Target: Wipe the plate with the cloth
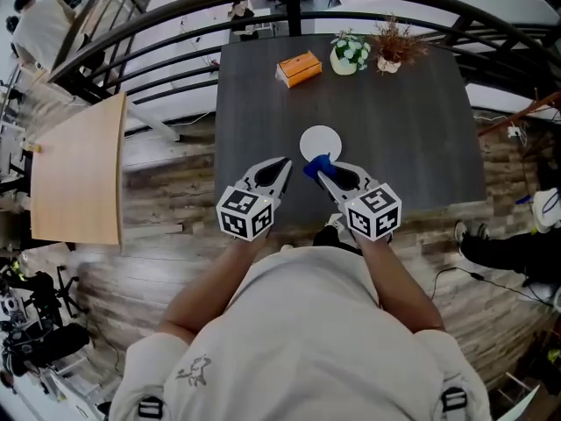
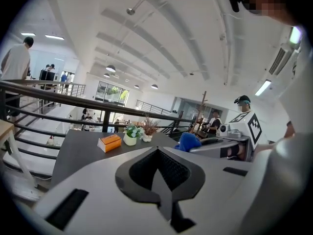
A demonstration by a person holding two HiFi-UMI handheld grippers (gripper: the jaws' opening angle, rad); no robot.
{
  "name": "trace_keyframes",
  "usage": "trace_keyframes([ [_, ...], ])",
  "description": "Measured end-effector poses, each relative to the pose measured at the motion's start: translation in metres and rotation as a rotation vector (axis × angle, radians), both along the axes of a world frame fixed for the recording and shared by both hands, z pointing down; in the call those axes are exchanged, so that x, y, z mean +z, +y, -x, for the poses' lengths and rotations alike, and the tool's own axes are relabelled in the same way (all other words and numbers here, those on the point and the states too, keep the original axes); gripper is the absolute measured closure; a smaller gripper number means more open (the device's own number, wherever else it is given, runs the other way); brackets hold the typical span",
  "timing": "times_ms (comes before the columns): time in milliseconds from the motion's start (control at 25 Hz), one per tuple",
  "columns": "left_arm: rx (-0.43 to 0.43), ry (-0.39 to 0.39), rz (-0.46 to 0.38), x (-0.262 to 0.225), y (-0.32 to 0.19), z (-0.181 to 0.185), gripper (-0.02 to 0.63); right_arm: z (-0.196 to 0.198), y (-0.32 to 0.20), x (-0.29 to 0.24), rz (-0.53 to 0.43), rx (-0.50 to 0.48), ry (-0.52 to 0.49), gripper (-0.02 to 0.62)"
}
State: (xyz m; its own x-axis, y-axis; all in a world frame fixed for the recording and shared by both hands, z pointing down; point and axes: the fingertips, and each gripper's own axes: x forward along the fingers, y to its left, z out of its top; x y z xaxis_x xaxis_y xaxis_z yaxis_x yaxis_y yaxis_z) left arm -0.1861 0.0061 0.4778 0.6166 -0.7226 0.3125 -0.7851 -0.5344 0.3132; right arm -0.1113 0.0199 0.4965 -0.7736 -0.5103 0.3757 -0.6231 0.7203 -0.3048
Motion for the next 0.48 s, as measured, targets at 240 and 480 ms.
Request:
trace_keyframes([
  [240,0.022,0.03,-0.053,-0.018,0.057,0.026,0.6,0.023,0.061,-0.019,-0.067,0.079,-0.035,0.525],
  [480,0.037,0.054,-0.102,-0.034,0.096,0.029,0.6,0.032,0.103,-0.034,-0.117,0.134,-0.055,0.525],
])
